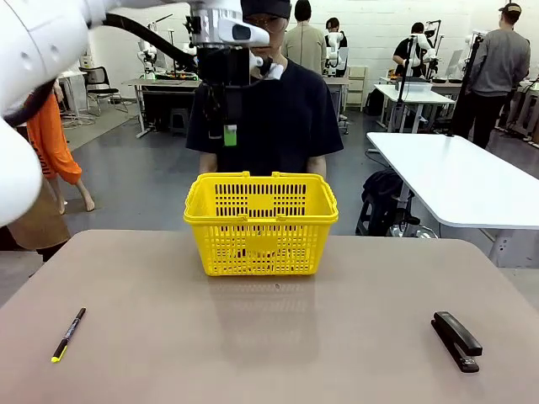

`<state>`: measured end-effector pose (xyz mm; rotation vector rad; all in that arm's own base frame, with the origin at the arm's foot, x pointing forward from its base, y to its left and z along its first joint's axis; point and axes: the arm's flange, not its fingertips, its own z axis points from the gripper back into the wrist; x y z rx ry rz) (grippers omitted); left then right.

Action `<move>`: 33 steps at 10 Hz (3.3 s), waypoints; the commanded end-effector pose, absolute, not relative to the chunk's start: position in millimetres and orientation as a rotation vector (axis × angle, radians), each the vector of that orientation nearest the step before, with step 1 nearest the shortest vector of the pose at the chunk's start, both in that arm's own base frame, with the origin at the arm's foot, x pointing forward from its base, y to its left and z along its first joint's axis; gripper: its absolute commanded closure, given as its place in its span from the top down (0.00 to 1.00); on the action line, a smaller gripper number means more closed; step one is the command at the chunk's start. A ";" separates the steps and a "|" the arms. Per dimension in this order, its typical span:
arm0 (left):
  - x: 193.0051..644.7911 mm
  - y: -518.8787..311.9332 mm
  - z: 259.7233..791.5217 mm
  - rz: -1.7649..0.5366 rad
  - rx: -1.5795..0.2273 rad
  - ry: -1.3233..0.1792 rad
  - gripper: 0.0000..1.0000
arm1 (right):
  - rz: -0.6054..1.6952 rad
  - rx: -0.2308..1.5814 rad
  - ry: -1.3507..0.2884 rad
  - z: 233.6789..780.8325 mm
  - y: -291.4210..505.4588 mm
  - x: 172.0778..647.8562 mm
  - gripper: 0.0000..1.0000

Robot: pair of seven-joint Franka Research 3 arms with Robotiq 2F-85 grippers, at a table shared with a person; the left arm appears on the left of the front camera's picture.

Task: Place the items the person wants into the basket.
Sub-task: Pick up the item the person points to and place it in the Market Basket.

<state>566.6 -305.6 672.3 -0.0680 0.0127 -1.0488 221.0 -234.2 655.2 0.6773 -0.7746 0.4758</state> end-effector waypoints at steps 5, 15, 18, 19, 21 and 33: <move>440.6 -240.8 593.5 -0.742 -0.060 -0.162 1.00 | 0.493 0.692 -0.793 657.4 -234.3 221.4 1.00; 424.1 -212.0 595.4 -0.666 -0.050 -0.114 1.00 | 0.493 0.692 -0.793 657.4 -234.3 221.4 1.00; 424.1 -212.0 595.4 -0.666 -0.050 -0.114 1.00 | 0.493 0.692 -0.793 657.4 -234.3 221.4 1.00; 424.1 -212.0 595.4 -0.666 -0.050 -0.114 1.00 | 0.493 0.692 -0.793 657.4 -234.3 221.4 1.00; 424.1 -212.0 595.4 -0.666 -0.050 -0.114 1.00 | 0.493 0.692 -0.793 657.4 -234.3 221.4 1.00; 290.9 -4.6 632.9 -1.276 -0.497 -0.369 1.00 | 0.493 0.692 -0.793 657.4 -234.3 221.4 1.00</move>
